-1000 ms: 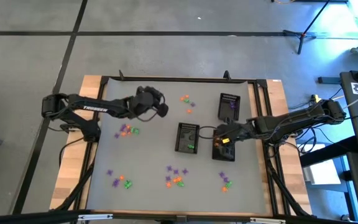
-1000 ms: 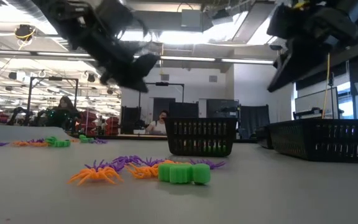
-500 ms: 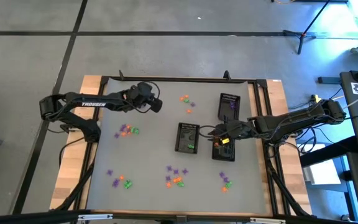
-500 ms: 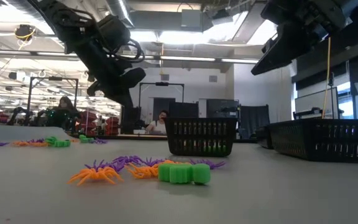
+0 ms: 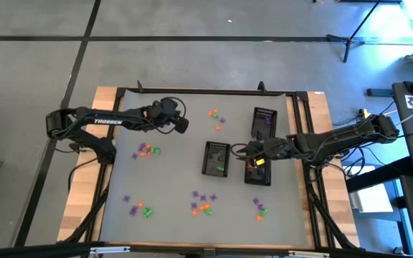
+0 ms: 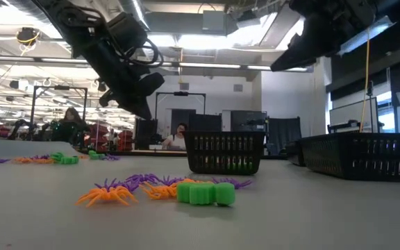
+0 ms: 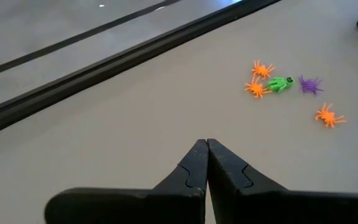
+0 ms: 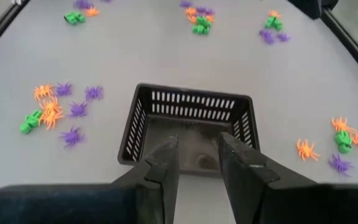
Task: Sort Halloween decoration
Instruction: Put the orange spider toy into the bottom right bin
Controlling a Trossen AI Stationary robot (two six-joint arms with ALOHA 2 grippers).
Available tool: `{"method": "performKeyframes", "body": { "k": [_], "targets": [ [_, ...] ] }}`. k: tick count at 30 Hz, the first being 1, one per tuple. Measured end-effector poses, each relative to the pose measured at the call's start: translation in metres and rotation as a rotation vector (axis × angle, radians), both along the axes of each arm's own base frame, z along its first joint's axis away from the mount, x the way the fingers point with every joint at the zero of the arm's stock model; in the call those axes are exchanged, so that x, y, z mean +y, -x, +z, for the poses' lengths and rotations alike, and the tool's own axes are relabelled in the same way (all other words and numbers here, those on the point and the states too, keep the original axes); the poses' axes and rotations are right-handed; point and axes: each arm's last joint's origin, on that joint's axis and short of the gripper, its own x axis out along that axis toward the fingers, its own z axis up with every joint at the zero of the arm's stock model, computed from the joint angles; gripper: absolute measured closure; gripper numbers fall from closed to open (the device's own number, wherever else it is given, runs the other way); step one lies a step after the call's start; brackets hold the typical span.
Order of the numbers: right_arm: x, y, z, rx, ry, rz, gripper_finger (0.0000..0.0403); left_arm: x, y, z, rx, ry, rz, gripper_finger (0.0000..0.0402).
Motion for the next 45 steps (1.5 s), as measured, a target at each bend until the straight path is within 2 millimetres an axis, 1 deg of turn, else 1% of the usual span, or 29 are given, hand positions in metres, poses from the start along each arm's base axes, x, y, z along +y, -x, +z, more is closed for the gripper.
{"method": "performKeyframes", "body": {
  "k": [5,30,35,41,43,45],
  "targets": [
    [0.000,0.000,0.001,-0.009,0.011,0.007,0.0292,-0.003,-0.001,0.000,0.000,0.000,-0.012,0.0401],
    [0.000,0.000,0.001,-0.007,0.013,0.008,0.0292,-0.002,0.000,0.000,0.021,-0.035,0.029,0.0401],
    [0.000,0.000,0.001,-0.007,0.012,0.008,0.0292,-0.001,0.001,-0.001,0.081,-0.072,-0.009,0.0401],
    [0.000,0.000,0.001,-0.007,0.012,0.007,0.0292,0.002,0.007,-0.005,0.153,-0.056,-0.012,0.0401],
    [0.000,0.000,0.001,-0.007,0.012,0.007,0.0292,0.004,0.010,-0.007,0.185,-0.041,-0.004,0.0395],
    [0.000,0.000,0.001,-0.007,0.012,0.007,0.0292,0.005,0.013,-0.009,0.214,-0.027,0.003,0.0380]
  ]
}}
